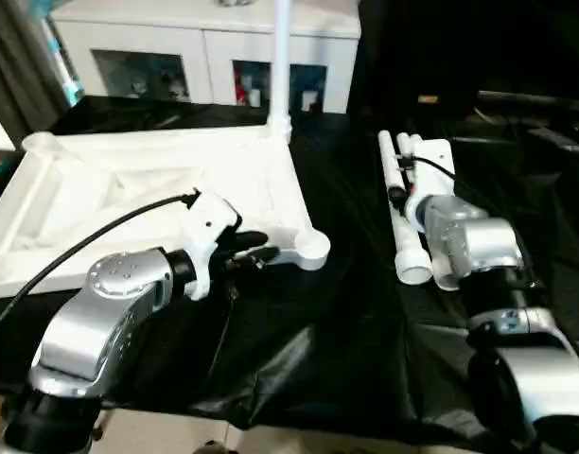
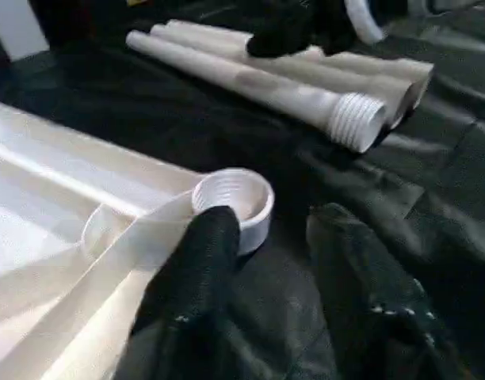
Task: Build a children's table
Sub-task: Rotate table base, then pick table leg
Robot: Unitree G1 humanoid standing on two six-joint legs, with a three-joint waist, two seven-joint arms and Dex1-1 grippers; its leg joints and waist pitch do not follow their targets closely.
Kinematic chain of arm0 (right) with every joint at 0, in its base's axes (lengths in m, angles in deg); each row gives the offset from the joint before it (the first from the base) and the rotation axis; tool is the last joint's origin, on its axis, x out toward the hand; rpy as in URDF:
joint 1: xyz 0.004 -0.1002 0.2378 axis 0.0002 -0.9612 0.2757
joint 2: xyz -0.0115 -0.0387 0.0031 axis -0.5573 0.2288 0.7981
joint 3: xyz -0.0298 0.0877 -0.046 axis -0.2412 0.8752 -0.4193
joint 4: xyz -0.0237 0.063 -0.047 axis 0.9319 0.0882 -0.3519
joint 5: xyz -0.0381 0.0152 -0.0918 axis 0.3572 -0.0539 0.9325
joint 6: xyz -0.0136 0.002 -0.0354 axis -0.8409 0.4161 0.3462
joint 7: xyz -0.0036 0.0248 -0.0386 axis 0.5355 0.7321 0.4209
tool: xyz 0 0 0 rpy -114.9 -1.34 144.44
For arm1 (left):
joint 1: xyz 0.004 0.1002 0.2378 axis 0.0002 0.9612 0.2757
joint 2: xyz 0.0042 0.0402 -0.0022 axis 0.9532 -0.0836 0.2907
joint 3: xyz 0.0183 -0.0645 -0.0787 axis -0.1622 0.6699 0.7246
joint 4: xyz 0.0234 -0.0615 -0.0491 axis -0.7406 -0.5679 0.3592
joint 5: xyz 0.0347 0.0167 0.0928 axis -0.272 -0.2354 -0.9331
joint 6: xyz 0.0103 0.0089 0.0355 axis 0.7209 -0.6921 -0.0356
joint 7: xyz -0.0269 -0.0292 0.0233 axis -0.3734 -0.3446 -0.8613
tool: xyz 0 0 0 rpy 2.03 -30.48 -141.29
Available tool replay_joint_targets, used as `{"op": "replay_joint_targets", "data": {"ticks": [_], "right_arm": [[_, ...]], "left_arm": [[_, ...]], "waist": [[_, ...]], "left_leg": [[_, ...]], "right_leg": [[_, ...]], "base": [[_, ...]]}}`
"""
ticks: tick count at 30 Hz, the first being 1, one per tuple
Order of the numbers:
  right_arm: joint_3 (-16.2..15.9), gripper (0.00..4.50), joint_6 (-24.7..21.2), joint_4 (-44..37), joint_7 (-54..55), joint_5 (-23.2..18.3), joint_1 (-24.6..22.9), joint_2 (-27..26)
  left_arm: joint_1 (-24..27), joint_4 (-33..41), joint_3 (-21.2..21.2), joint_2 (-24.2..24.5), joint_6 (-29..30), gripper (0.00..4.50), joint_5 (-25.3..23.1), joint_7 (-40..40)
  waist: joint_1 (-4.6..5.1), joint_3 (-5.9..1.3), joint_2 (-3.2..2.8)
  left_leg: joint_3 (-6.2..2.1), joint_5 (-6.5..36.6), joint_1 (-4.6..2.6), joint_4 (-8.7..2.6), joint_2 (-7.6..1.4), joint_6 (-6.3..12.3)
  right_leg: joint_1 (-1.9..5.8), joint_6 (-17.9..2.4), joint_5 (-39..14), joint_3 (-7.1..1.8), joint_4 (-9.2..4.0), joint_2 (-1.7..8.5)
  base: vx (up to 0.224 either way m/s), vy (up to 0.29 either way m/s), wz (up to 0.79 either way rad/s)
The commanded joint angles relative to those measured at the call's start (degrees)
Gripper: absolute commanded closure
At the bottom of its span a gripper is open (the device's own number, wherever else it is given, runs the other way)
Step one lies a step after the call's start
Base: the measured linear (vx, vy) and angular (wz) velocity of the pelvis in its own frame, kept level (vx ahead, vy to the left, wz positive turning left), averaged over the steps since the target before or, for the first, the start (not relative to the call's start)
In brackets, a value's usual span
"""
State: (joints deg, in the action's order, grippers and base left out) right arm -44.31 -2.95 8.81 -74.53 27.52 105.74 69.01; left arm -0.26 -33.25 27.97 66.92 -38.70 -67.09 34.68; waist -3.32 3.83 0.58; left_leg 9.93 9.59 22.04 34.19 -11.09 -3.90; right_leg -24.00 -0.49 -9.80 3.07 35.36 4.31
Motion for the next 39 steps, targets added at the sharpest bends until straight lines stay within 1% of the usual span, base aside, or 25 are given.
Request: {"op": "replay_joint_targets", "data": {"ticks": [1, 3, 4, 5, 6, 7, 9, 10, 13, 14, 18, 19, 21, 22, 23, 24, 25, 26, 28, 32, 33, 34, 35, 36, 39], "right_arm": [[0.6, 2.41, -1.3, 1.7, 0.0, -0.3, 1.5, 0.7], [1.1, 2.30, -1.7, 4.3, 0.1, -0.5, 2.8, 0.9], [1.0, 2.09, -1.8, 5.1, 0.1, -0.4, 3.2, 1.0], [1.1, 2.09, -1.9, 6.0, 0.2, -0.4, 3.6, 1.2], [1.2, 2.03, -2.0, 7.2, 0.2, -0.5, 4.0, 1.4], [1.2, 1.89, -2.0, 8.0, 0.3, -0.5, 4.4, 1.5], [1.2, 1.69, -2.5, 8.7, 0.2, -0.6, 4.8, 1.8], [1.3, 1.69, -2.7, 8.9, 0.0, -0.7, 5.0, 1.8], [1.3, 1.37, -3.9, 10.2, -1.1, -1.0, 5.8, 2.3], [1.1, 1.37, -4.1, 11.3, -1.5, -0.8, 6.3, 2.5], [0.7, 0.99, -5.0, 14.0, -2.6, -0.7, 7.5, 2.8], [0.4, 0.99, -5.2, 14.8, -2.7, -0.4, 7.9, 2.9], [0.3, 0.97, -6.1, 16.4, -3.5, -0.7, 8.5, 3.2], [0.2, 0.97, -6.4, 16.7, -3.8, -0.7, 8.5, 3.3], [0.2, 0.97, -6.6, 17.0, -4.0, -0.7, 8.6, 3.4], [0.5, 0.97, -6.8, 18.3, -4.6, -1.1, 8.9, 3.4], [0.6, 0.97, -6.9, 19.5, -5.1, -1.2, 9.2, 3.4], [-0.1, 0.97, -6.2, 21.8, -4.4, -0.2, 9.6, 3.4], [-0.3, 0.97, -5.8, 22.4, -4.0, 0.3, 9.7, 3.5], [-0.4, 0.97, -5.6, 24.9, -5.6, 0.2, 10.1, 3.1], [-0.2, 1.14, -5.4, 25.5, -5.5, 0.0, 10.1, 3.1], [-0.1, 1.14, -5.3, 25.7, -5.5, 0.0, 10.1, 3.1], [0.1, 1.28, -5.2, 26.1, -5.4, -0.1, 10.1, 3.1], [0.1, 1.28, -5.2, 26.5, -5.4, 0.0, 10.2, 3.1], [0.0, 1.62, -5.4, 27.9, -6.0, -0.1, 10.6, 3.0]], "left_arm": [[0.4, 1.6, -1.1, 0.0, 0.7, 2.41, 0.5, -0.6], [1.2, 2.8, -1.6, 0.0, 1.1, 2.35, 0.8, -1.1], [1.3, 3.1, -1.7, 0.1, 1.4, 2.16, 0.9, -1.1], [1.5, 3.6, -1.8, 0.2, 1.8, 2.16, 1.1, -1.1], [2.0, 4.6, -2.1, 0.4, 2.6, 2.03, 1.2, -1.1], [2.3, 5.2, -2.2, 0.6, 3.1, 1.90, 1.2, -1.1], [2.7, 6.2, -2.2, 1.3, 3.9, 1.77, 1.6, -0.8], [2.7, 6.5, -2.1, 1.5, 4.2, 1.77, 1.7, -0.7], [3.0, 7.9, -2.0, 2.2, 5.1, 1.45, 1.9, -0.9], [3.1, 8.4, -2.0, 2.7, 5.6, 1.45, 2.2, -1.0], [3.2, 9.6, -2.1, 3.8, 6.5, 1.02, 2.3, -0.9], [3.2, 9.9, -2.1, 4.2, 6.8, 1.02, 2.4, -0.8], [3.4, 10.9, -2.1, 5.2, 7.4, 0.75, 2.9, -0.4], [3.7, 11.5, -2.1, 5.5, 7.7, 0.65, 3.1, -0.4], [3.9, 11.9, -2.1, 5.7, 7.8, 0.61, 3.2, -0.4], [3.8, 12.2, -2.2, 6.1, 8.0, 0.56, 3.4, -0.1], [3.8, 12.5, -2.4, 6.5, 8.2, 0.56, 3.6, 0.1], [3.5, 12.9, -2.9, 7.2, 8.3, 0.43, 3.8, 0.6], [3.4, 13.0, -3.0, 7.4, 8.4, 0.21, 3.8, 0.7], [2.9, 13.5, -3.3, 7.7, 9.1, 0.04, 4.1, 0.8], [2.9, 13.8, -3.5, 7.9, 9.3, 0.01, 4.3, 0.8], [2.9, 13.9, -3.5, 8.0, 9.4, 0.01, 4.4, 0.9], [2.9, 14.2, -3.6, 8.1, 9.6, 0.00, 4.6, 0.9], [2.9, 14.4, -3.6, 8.2, 9.8, 0.00, 4.7, 1.0], [2.7, 14.5, -4.0, 8.7, 10.0, 0.00, 5.0, 1.4]], "waist": [[0.09, -4.36, 0.22], [0.12, -4.39, 0.23], [0.12, -4.45, 0.07], [0.15, -4.44, 0.34], [0.17, -4.50, 0.12], [0.13, -4.52, 0.30], [0.11, -4.51, 0.16], [0.11, -4.51, 0.16], [0.16, -4.42, 0.01], [0.14, -4.32, 0.07], [0.18, -4.19, 0.09], [0.16, -4.08, 0.12], [0.11, -4.15, -0.01], [0.07, -4.17, -0.12], [0.09, -4.21, -0.08], [0.04, -4.31, -0.29], [0.05, -4.32, -0.34], [0.04, -4.30, -0.25], [0.03, -4.18, -0.26], [-0.09, -4.30, -0.41], [-0.13, -4.33, -0.42], [-0.11, -4.28, -0.42], [-0.10, -4.19, -0.46], [-0.08, -4.23, -0.30], [-0.02, -4.18, -0.36]], "left_leg": [[0.16, 11.0, -1.03, -3.71, -1.03, -1.88], [0.18, 11.1, -1.04, -3.66, -0.99, -2.21], [0.11, 11.1, -1.06, -3.64, -1.01, -2.40], [0.15, 11.1, -0.95, -3.62, -0.96, -2.44], [0.14, 11.0, -1.00, -3.56, -1.02, -2.55], [0.18, 10.7, -0.91, -3.48, -0.92, -2.45], [0.18, 10.5, -0.90, -3.46, -0.92, -2.37], [0.18, 10.5, -0.90, -3.46, -0.92, -2.37], [0.13, 12.1, -1.00, -3.42, -0.89, -2.66], [0.10, 12.9, -1.00, -3.44, -0.91, -2.84], [-0.02, 14.7, -0.95, -3.41, -0.84, -3.29], [-0.05, 15.4, -0.95, -3.46, -0.87, -3.33], [-0.16, 15.8, -1.01, -3.40, -0.89, -3.64], [-0.19, 15.8, -1.00, -3.40, -0.87, -3.67], [-0.19, 15.5, -0.97, -3.40, -0.90, -3.69], [-0.20, 14.9, -0.92, -3.35, -0.87, -3.68], [-0.22, 14.9, -0.93, -3.36, -0.88, -3.68], [-0.22, 15.2, -0.93, -3.32, -0.87, -3.69], [-0.18, 15.6, -0.93, -3.35, -0.87, -3.73], [-0.20, 15.3, -0.94, -3.28, -0.88, -3.77], [-0.23, 15.3, -0.96, -3.29, -0.91, -3.78], [-0.25, 15.6, -0.97, -3.32, -0.94, -3.84], [-0.25, 16.5, -1.03, -3.34, -0.89, -3.96], [-0.27, 16.7, -1.04, -3.34, -0.94, -3.99], [-0.31, 16.7, -0.99, -3.32, -0.95, -4.04]], "right_leg": [[2.90, -8.7, -11.9, -2.11, -3.50, 2.48], [2.90, -8.6, -11.5, -2.14, -3.51, 2.42], [2.94, -8.8, -11.1, -2.12, -3.35, 2.46], [3.03, -9.1, -10.6, -2.10, -3.35, 2.42], [3.03, -9.3, -9.8, -2.12, -3.24, 2.44], [3.11, -9.5, -9.3, -2.10, -3.19, 2.38], [3.14, -9.6, -8.9, -2.09, -3.16, 2.33], [3.14, -9.6, -8.9, -2.09, -3.16, 2.33], [3.05, -9.8, -10.2, -2.04, -3.22, 2.23], [2.98, -9.6, -11.4, -2.02, -3.34, 2.27], [2.87, -9.1, -14.5, -2.01, -3.47, 2.32], [2.73, -8.7, -15.5, -2.01, -3.64, 2.34], [2.68, -8.8, -15.9, -2.00, -3.55, 2.39], [2.68, -8.9, -15.6, -1.98, -3.49, 2.38], [2.70, -9.1, -14.9, -1.98, -3.45, 2.36], [2.80, -9.4, -13.7, -1.98, -3.26, 2.35], [2.78, -9.6, -13.4, -1.96, -3.24, 2.34], [2.74, -10.3, -13.1, -1.92, -3.16, 2.34], [2.70, -10.4, -13.5, -1.94, -3.25, 2.35], [2.81, -10.7, -12.4, -1.94, -3.12, 2.39], [2.83, -10.8, -12.2, -1.93, -3.07, 2.39], [2.79, -10.9, -12.4, -1.92, -3.04, 2.40], [2.74, -10.8, -13.5, -1.89, -3.17, 2.38], [2.76, -10.7, -13.9, -1.90, -3.20, 2.43], [2.73, -10.7, -14.0, -1.92, -3.13, 2.42]], "base": [[0.000, 0.000, 0.00], [0.000, 0.000, 0.00], [0.000, 0.000, 0.00], [0.000, 0.000, 0.00], [0.000, 0.000, 0.00], [0.000, 0.000, 0.00], [0.000, 0.000, 0.00], [0.000, 0.000, 0.00], [0.000, 0.000, 0.00], [0.000, 0.000, 0.00], [0.000, 0.000, 0.00], [0.000, 0.000, 0.00], [0.000, 0.000, 0.00], [0.000, 0.000, 0.00], [0.000, 0.000, 0.00], [0.000, 0.000, 0.00], [0.000, 0.000, 0.00], [0.000, 0.000, 0.00], [0.000, 0.000, 0.00], [0.000, 0.000, 0.00], [0.000, 0.000, 0.00], [0.000, 0.000, 0.00], [0.000, 0.000, 0.00], [0.000, 0.000, 0.00], [0.000, 0.000, 0.00]]}}
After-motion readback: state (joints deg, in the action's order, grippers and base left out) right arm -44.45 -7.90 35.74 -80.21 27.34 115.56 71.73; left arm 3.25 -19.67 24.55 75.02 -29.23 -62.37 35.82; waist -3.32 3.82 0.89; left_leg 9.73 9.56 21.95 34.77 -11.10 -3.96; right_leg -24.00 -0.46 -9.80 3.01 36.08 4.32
